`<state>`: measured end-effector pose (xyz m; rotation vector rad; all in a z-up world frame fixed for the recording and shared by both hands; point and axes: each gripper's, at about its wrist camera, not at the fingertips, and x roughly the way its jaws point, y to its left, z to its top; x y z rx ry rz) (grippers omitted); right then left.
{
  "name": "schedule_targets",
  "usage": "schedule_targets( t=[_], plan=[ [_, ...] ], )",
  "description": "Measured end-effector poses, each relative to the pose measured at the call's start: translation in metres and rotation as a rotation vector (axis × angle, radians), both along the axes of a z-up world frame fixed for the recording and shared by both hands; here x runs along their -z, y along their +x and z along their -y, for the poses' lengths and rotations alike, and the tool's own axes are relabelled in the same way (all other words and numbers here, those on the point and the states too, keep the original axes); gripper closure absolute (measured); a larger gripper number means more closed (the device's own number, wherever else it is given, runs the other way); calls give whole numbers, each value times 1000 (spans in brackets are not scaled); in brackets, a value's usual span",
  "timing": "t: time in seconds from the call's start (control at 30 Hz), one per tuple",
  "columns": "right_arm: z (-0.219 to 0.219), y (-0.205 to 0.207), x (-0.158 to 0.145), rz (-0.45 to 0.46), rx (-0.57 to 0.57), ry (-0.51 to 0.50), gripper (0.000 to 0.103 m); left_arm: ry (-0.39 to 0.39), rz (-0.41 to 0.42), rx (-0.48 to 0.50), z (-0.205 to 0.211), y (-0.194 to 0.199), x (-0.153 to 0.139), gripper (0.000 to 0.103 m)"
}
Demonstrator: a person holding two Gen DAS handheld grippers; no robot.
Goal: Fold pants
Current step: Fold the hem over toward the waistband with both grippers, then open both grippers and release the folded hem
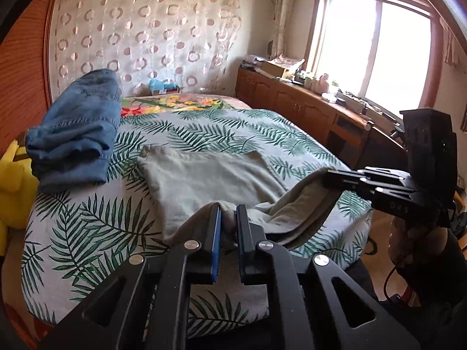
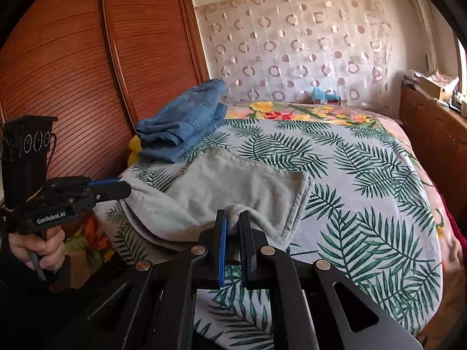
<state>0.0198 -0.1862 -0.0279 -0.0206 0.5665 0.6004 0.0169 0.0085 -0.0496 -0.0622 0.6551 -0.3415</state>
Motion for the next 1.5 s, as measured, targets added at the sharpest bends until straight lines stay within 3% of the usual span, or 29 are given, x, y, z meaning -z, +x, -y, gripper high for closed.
schedule_targets(
  t=[0.4, 0.9, 1.07, 1.13, 1.17, 1.33, 1.5],
  plan=[
    [-16, 44, -5, 48, 36, -18, 96, 24, 62, -31, -5, 44, -19, 92],
    [-42, 105, 15, -40, 69, -78, 96, 59, 1, -79, -9, 85, 11, 91],
    [-43, 111, 18, -51, 72, -100, 96, 71, -12, -88, -10, 84, 17, 79],
    [-44, 112, 19, -56, 77, -105, 96, 67, -16, -86, -10, 82, 19, 57],
    [-45, 112, 20, -61, 76, -105, 96, 59, -21, -80, -10, 82, 20, 55],
    [-49, 118, 28, -81, 85, -131, 95, 65, -45, -81, -9, 81, 28, 54],
    [-53, 124, 36, -112, 99, -160, 89, 81, -56, -93, -9, 78, 34, 54]
  ],
)
